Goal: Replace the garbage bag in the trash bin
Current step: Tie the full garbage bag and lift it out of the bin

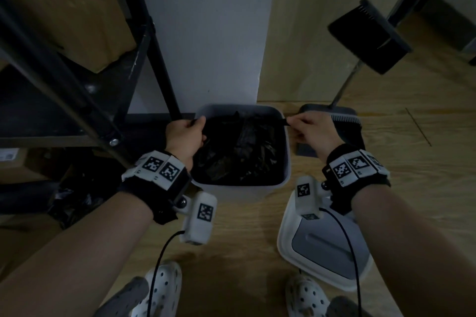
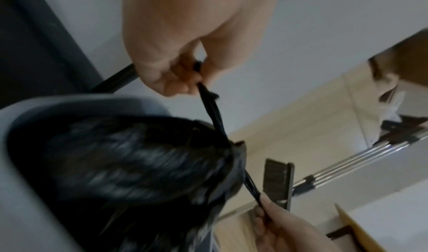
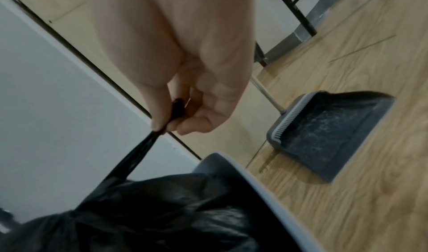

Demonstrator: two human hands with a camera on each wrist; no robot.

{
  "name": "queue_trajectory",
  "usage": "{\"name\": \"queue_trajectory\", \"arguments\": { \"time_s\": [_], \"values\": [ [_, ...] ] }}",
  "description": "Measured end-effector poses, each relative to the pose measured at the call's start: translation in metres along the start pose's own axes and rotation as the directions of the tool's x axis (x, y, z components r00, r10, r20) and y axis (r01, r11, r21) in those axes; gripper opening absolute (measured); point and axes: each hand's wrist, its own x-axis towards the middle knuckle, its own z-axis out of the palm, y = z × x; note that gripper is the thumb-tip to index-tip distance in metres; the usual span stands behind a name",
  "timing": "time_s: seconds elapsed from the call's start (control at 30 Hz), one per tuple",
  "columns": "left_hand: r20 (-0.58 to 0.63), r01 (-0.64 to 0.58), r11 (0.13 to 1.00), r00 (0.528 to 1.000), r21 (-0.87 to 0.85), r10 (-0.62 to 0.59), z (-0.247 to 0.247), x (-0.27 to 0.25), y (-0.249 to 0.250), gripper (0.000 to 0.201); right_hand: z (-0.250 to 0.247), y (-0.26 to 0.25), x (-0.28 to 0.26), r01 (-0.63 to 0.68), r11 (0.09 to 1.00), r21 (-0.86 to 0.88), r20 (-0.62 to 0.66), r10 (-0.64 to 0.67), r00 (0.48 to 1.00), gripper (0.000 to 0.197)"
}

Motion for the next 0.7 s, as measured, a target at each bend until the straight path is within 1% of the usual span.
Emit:
{"name": "queue_trajectory", "arguments": {
  "time_s": [0.03,0.1,0.13,0.2,0.27,0.3,0.37,0.4,0.47,0.57,0.63,0.7],
  "values": [
    [-0.038,0.024,1.000,0.999,0.005,-0.024,0.000,-0.001,-0.003,0.027,-0.003,0.004,0.001,-0.007,0.999,-0.040,-0.023,0.007,1.000,0.016],
    [-0.099,0.110,0.994,0.989,-0.027,-0.112,-0.005,0.003,-0.012,0.027,-0.009,0.015,0.001,-0.042,0.996,-0.081,-0.066,0.037,0.997,0.021],
    [-0.120,0.160,0.986,0.979,-0.054,-0.165,-0.010,0.006,-0.018,0.026,-0.013,0.022,0.000,-0.062,0.993,-0.099,-0.083,0.054,0.995,0.024],
    [-0.173,0.235,0.970,0.955,-0.055,-0.241,-0.016,0.010,-0.029,0.026,-0.019,0.037,-0.005,-0.108,0.984,-0.143,-0.113,0.092,0.989,0.028],
    [-0.207,0.261,0.964,0.941,-0.056,-0.267,-0.017,0.009,-0.034,0.030,-0.021,0.048,-0.008,-0.160,0.971,-0.179,-0.142,0.135,0.981,0.026],
    [-0.186,0.262,0.961,0.944,-0.085,-0.273,-0.015,0.008,-0.031,0.030,-0.021,0.050,-0.009,-0.176,0.969,-0.175,-0.151,0.150,0.977,0.021],
    [-0.102,0.270,0.944,0.951,-0.192,-0.293,-0.009,0.008,-0.024,0.029,-0.020,0.049,-0.008,-0.178,0.978,-0.112,-0.131,0.163,0.978,0.010],
    [-0.062,0.271,0.933,0.954,-0.239,-0.293,-0.006,0.008,-0.019,0.028,-0.018,0.046,-0.008,-0.167,0.983,-0.083,-0.108,0.157,0.982,0.008],
    [0.011,0.265,0.917,0.962,-0.297,-0.274,-0.004,0.007,-0.013,0.024,-0.017,0.043,-0.008,-0.139,0.988,-0.070,-0.055,0.135,0.989,0.014],
    [0.100,0.227,0.915,0.974,-0.333,-0.205,-0.003,0.004,-0.011,0.015,-0.014,0.039,-0.009,-0.105,0.991,-0.084,-0.015,0.104,0.994,0.017],
    [0.147,0.175,0.922,0.980,-0.346,-0.131,-0.001,-0.001,-0.011,0.007,-0.013,0.035,-0.010,-0.096,0.994,-0.047,-0.004,0.096,0.995,0.010],
    [0.175,0.138,0.933,0.981,-0.332,-0.083,0.000,-0.004,-0.013,0.010,-0.013,0.033,-0.011,-0.089,0.996,0.009,0.015,0.089,0.996,0.016]
  ]
}}
